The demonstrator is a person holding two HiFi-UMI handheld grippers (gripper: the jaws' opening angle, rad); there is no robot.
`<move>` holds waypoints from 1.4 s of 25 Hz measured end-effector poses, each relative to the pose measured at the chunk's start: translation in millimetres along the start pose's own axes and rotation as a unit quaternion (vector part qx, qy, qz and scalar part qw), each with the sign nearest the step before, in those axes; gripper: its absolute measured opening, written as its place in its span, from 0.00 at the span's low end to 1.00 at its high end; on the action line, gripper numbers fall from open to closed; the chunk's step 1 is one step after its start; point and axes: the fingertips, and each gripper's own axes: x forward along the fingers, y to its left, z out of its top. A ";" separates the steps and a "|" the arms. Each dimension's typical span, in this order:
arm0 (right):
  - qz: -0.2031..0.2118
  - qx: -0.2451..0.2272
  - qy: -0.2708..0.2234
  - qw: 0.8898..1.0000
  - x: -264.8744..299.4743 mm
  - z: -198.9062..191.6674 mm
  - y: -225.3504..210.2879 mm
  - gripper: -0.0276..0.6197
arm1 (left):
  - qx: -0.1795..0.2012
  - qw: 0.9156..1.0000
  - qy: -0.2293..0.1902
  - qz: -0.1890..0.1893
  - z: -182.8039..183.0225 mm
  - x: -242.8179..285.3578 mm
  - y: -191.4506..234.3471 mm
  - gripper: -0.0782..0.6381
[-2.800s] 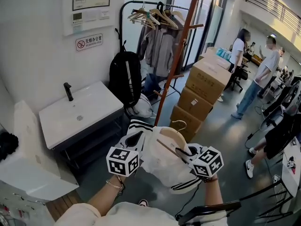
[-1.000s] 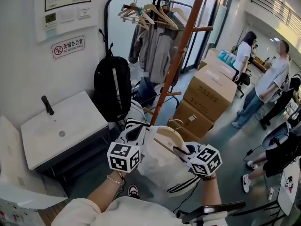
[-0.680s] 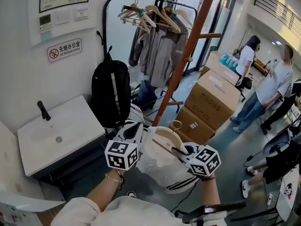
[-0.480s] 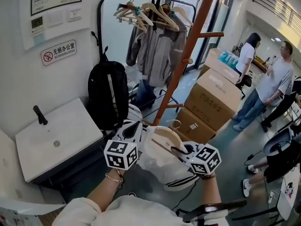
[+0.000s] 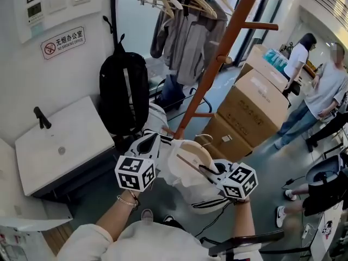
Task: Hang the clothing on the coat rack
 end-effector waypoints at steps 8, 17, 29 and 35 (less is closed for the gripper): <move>0.056 -0.039 0.009 0.998 -5.8 4.9 -4.6 0.08 | 0.015 0.999 -0.014 0.035 17.6 -2.0 -4.5 0.12; 0.082 -0.068 -0.006 0.994 -22.3 15.2 -5.3 0.08 | 0.013 0.999 -0.023 0.031 26.3 -0.8 -23.7 0.12; 0.072 -0.088 -0.006 0.994 -82.6 87.4 8.8 0.08 | 0.037 0.996 -0.079 0.007 90.1 -24.3 -54.4 0.12; 0.068 -0.069 0.002 0.995 -101.3 128.2 20.7 0.08 | 0.073 0.992 -0.107 0.004 140.9 -40.0 -69.3 0.12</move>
